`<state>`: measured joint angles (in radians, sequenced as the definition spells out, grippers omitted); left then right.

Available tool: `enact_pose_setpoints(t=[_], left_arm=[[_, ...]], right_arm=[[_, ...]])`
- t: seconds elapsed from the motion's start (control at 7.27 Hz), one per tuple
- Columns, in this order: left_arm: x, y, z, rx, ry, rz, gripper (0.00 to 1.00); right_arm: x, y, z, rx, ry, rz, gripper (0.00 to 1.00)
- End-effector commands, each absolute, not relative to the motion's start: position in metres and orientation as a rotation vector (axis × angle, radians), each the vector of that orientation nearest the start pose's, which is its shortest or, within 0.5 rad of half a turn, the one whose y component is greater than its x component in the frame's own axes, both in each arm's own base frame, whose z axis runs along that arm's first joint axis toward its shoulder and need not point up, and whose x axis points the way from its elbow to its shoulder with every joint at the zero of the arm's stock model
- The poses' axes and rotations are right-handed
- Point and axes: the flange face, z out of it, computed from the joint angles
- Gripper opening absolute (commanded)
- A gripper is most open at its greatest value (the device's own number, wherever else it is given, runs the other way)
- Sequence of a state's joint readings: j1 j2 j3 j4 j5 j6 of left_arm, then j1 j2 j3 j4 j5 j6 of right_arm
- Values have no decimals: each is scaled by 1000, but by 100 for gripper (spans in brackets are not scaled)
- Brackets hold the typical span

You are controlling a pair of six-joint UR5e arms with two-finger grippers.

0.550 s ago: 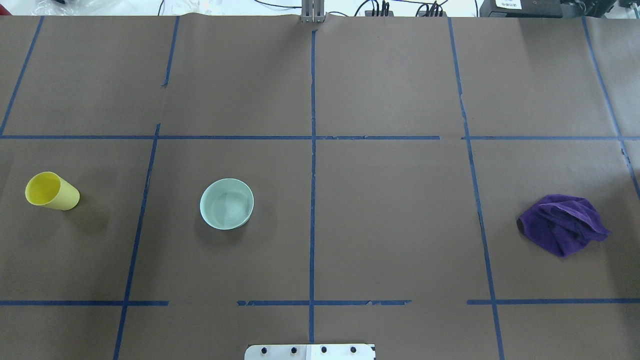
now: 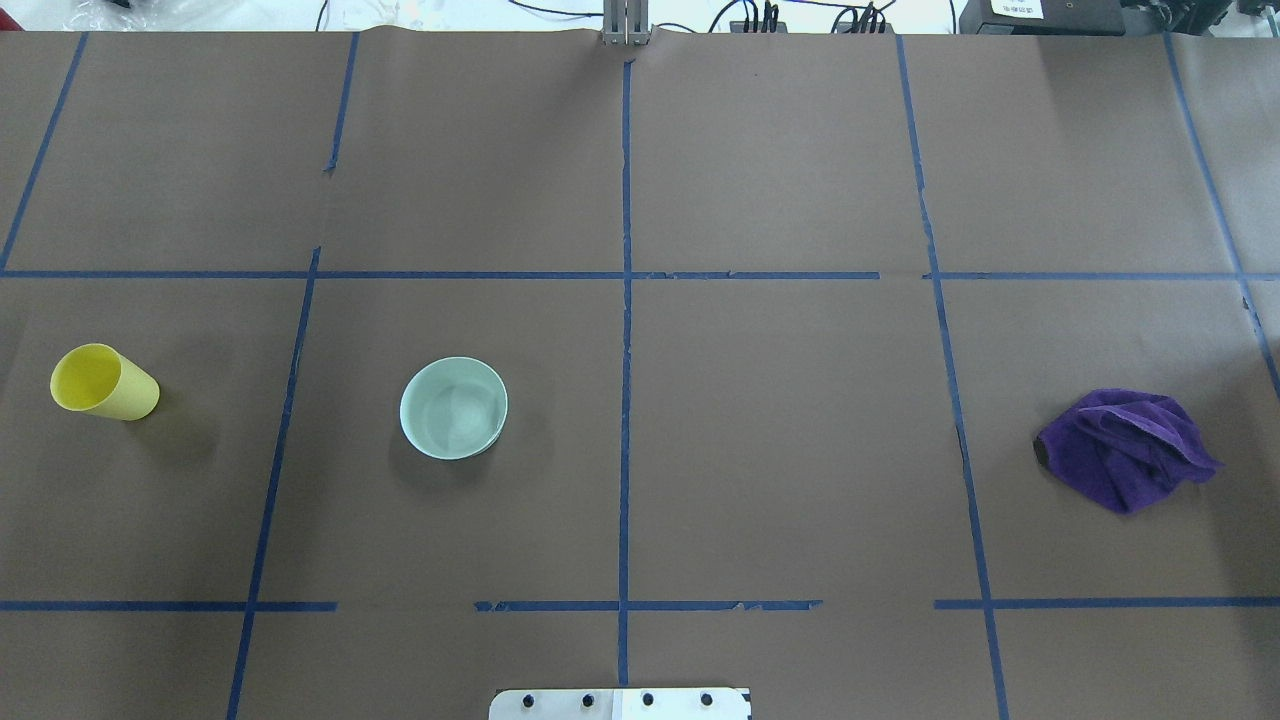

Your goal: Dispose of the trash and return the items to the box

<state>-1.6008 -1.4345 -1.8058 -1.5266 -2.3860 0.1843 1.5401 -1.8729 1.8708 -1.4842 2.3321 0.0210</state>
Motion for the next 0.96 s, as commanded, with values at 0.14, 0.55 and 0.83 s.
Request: enact_pose_setpoints(t=[0.14, 0.55, 0.83], left_arm=[[-71, -456, 583, 257, 791, 230, 100], [-71, -481, 531, 584, 752, 364, 100], [-71, -481, 545, 724, 790, 258, 100]], right_arm=[[54, -393, 580, 168, -759, -74, 100], [52, -409, 560, 236, -772, -100, 100], [52, -409, 559, 274, -771, -119, 100]])
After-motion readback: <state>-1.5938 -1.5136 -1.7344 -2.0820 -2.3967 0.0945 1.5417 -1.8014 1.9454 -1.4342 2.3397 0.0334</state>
